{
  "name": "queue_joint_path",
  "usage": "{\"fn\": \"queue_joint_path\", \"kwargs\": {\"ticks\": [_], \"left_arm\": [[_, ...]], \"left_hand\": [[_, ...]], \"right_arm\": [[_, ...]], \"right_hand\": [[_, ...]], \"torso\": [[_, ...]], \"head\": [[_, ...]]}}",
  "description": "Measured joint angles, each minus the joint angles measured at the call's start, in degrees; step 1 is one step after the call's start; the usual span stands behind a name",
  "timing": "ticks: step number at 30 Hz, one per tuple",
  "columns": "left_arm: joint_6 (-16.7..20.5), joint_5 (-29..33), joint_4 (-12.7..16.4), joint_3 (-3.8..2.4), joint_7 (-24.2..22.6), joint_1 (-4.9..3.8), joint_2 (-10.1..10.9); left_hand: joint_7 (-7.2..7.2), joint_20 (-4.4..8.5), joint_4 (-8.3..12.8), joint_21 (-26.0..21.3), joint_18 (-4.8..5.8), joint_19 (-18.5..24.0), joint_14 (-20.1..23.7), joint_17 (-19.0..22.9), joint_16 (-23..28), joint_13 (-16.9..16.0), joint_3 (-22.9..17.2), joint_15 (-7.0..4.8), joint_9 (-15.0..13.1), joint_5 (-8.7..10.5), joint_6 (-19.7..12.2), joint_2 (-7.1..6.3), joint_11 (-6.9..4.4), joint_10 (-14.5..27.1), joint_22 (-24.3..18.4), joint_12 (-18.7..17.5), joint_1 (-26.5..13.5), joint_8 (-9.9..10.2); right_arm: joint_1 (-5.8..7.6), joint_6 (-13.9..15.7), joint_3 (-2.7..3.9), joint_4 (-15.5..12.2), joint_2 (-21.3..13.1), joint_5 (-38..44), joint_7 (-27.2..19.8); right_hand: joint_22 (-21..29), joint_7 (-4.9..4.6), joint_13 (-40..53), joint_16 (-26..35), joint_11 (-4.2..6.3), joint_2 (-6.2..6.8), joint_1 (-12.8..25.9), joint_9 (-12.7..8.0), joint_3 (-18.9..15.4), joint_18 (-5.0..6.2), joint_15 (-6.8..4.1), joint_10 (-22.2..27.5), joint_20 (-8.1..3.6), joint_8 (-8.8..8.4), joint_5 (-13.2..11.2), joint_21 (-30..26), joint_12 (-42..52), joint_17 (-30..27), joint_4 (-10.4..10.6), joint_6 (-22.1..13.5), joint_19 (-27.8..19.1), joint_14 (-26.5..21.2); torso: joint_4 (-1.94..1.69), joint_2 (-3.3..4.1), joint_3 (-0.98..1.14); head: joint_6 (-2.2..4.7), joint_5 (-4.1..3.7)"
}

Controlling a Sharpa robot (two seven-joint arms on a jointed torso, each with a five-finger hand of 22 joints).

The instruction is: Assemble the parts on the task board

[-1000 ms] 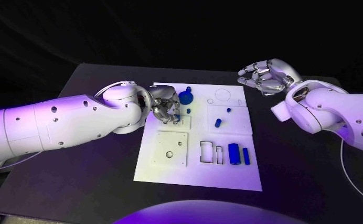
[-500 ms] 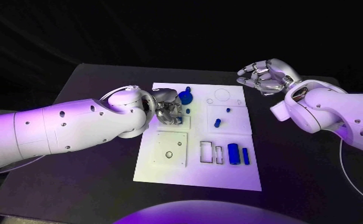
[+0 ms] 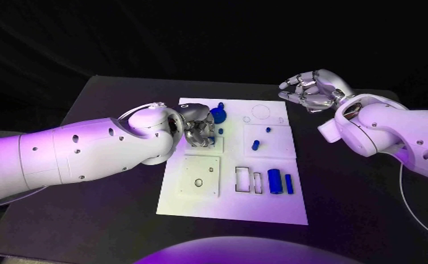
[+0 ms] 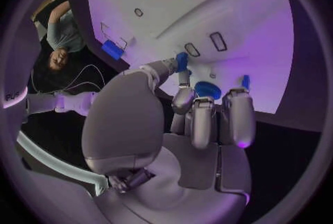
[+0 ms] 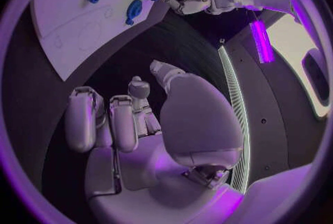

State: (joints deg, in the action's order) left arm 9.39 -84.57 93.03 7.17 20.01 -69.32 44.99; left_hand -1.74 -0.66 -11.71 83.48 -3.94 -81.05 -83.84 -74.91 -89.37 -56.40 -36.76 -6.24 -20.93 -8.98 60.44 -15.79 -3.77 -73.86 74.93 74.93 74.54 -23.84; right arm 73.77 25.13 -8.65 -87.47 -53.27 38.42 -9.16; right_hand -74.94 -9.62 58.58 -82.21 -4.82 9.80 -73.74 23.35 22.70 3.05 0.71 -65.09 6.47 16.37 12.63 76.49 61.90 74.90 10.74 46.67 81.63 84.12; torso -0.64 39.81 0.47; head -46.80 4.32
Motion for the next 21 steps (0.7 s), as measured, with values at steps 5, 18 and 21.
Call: {"fn": "queue_joint_path", "kwargs": {"ticks": [5,18,21], "left_arm": [[0.0,-0.5,0.2,0.0,0.0,0.01,0.0],[-0.7,-0.9,0.4,0.0,0.0,0.02,0.0],[-0.9,-1.0,0.4,0.0,0.0,0.02,0.0]], "left_hand": [[0.12,0.15,-0.3,0.0,0.0,-0.1,-0.2,0.0,0.0,-0.2,0.3,-0.21,0.0,0.01,0.1,-0.3,0.01,0.0,0.0,0.0,-0.3,-1.3],[0.33,0.35,-2.0,0.0,0.0,-0.3,-0.2,0.0,0.0,-0.6,3.7,-0.21,0.0,0.04,0.7,-1.05,-0.2,0.1,0.0,0.0,-2.1,-6.6],[0.66,0.35,-2.4,0.0,0.0,-0.3,0.0,0.0,0.0,-0.6,4.6,-0.41,0.0,0.16,2.1,-1.0,-0.44,0.0,0.0,0.0,-2.5,-6.6]], "right_arm": [[-0.02,0.0,0.0,0.0,0.0,0.0,0.0],[-0.06,0.0,-0.01,0.1,0.0,0.0,0.1],[-0.07,0.0,-0.01,0.1,0.0,0.0,0.1]], "right_hand": [[0.0,0.0,0.0,0.0,0.0,0.0,0.0,0.0,0.0,0.0,0.0,0.0,0.0,0.0,0.0,0.0,0.0,0.0,0.0,0.0,0.0,0.0],[0.0,0.0,-0.1,0.0,0.0,0.0,0.0,0.0,-0.2,0.0,0.0,0.0,0.0,0.0,0.0,0.0,0.0,0.0,0.2,0.0,0.0,0.0],[0.0,0.0,0.0,0.0,0.0,0.0,0.0,0.0,-0.2,0.0,0.0,0.0,0.0,0.0,0.0,0.0,0.0,0.0,0.2,0.0,0.0,0.0]], "torso": [[0.0,0.0,-0.02],[-0.02,-0.02,-0.01],[-0.02,-0.02,-0.01]], "head": [[-0.1,-0.01],[-0.27,-0.01],[-0.27,-0.01]]}}
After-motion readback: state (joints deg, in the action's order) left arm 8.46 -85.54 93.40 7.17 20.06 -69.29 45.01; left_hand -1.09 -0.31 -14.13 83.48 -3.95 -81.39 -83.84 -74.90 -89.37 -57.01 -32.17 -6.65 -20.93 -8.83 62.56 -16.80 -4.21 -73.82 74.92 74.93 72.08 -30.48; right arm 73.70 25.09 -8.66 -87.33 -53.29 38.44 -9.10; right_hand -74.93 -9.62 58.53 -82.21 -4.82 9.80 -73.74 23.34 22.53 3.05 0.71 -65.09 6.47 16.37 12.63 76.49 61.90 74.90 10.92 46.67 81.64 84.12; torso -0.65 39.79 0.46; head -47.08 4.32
